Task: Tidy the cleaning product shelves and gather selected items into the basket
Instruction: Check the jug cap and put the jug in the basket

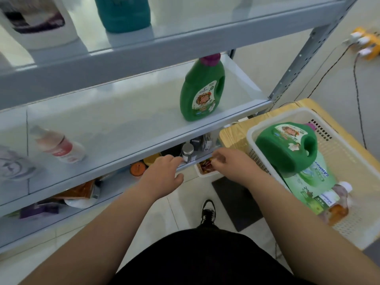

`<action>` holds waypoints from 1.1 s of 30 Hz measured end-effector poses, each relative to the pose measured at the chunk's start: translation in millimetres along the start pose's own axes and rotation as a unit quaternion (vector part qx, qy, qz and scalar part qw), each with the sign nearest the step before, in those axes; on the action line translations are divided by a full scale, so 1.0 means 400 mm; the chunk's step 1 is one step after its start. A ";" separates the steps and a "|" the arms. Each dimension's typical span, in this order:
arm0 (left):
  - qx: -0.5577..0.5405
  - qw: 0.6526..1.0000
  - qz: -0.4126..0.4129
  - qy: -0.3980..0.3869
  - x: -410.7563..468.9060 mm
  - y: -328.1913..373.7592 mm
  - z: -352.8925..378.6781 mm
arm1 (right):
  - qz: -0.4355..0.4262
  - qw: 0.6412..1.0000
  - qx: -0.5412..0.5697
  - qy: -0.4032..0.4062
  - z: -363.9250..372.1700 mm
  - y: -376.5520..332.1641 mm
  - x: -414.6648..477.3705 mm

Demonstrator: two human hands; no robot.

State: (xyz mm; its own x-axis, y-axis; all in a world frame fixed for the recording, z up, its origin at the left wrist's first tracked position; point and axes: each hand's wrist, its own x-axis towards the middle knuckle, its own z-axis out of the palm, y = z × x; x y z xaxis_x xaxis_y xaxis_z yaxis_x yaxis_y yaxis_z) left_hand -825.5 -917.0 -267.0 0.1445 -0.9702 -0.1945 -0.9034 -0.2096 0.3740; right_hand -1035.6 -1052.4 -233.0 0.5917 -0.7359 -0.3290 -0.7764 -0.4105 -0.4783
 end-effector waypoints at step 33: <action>-0.056 0.977 -0.193 -0.069 0.331 -0.071 -0.002 | 0.019 0.922 0.386 0.034 -0.159 0.063 0.425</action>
State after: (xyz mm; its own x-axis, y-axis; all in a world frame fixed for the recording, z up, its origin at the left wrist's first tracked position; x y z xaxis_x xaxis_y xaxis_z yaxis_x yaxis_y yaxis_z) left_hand -780.4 -1039.6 -302.6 0.4030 -0.7918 -0.4590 -0.7415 -0.5764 0.3434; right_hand -968.3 -1222.1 -249.2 0.5329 -0.7841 -0.3181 -0.3953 0.1017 -0.9129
